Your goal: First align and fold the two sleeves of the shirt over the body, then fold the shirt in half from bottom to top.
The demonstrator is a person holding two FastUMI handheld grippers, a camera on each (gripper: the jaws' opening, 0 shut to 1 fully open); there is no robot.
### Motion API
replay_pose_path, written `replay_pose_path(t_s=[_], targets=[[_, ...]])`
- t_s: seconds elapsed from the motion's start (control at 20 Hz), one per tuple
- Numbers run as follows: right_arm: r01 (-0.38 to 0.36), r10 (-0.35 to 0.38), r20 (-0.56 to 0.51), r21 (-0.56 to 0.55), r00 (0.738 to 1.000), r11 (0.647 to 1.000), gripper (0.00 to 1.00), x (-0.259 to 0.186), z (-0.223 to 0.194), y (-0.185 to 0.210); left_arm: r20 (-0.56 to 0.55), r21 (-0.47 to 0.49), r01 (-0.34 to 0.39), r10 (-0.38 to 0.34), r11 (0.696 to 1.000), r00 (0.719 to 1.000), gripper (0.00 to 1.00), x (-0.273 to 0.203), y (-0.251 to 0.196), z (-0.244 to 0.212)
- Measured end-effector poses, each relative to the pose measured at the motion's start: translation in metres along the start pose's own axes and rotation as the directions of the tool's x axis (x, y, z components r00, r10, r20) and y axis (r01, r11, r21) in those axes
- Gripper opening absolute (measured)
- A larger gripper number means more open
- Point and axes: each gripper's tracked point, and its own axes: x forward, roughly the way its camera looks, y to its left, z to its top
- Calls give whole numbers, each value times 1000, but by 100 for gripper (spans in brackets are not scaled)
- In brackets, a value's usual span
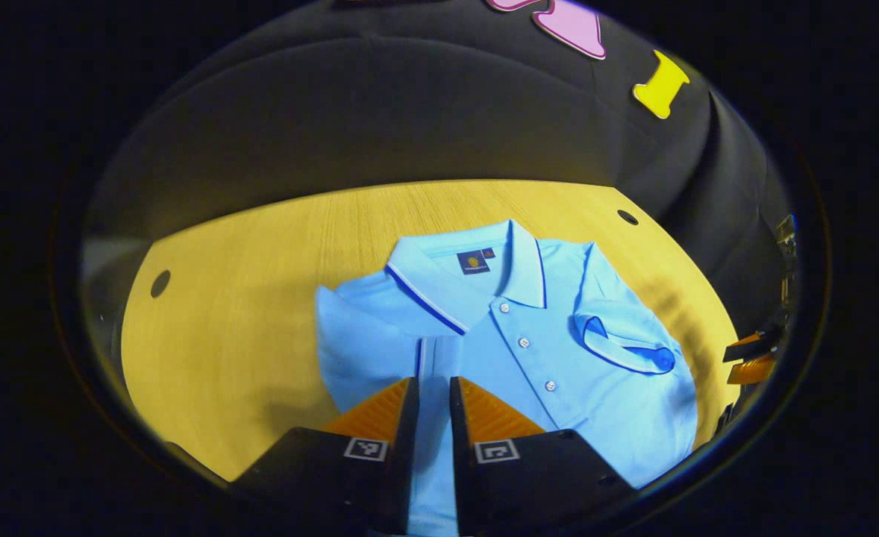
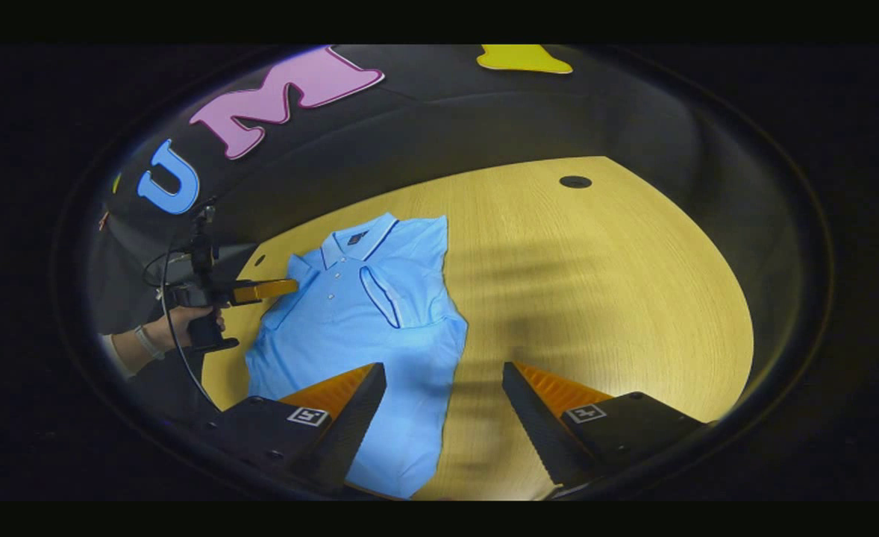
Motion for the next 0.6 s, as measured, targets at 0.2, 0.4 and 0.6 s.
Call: replay_pose_path(t_s=[0.2,0.4,0.6], targets=[[-43,43,-20,-14,999,999,98,1,-4,8,19,-78,28,-27,997,999,62,-18,-13,-1],[-122,122,-9,-34,992,992,98,-8,-1,18,38,-183,22,-16,983,999,84,-61,-9,-9],[-161,159,-33,-71,987,984,98,-19,-14,19,52,-303,15,1,953,999,86,-116,-2,-40]])
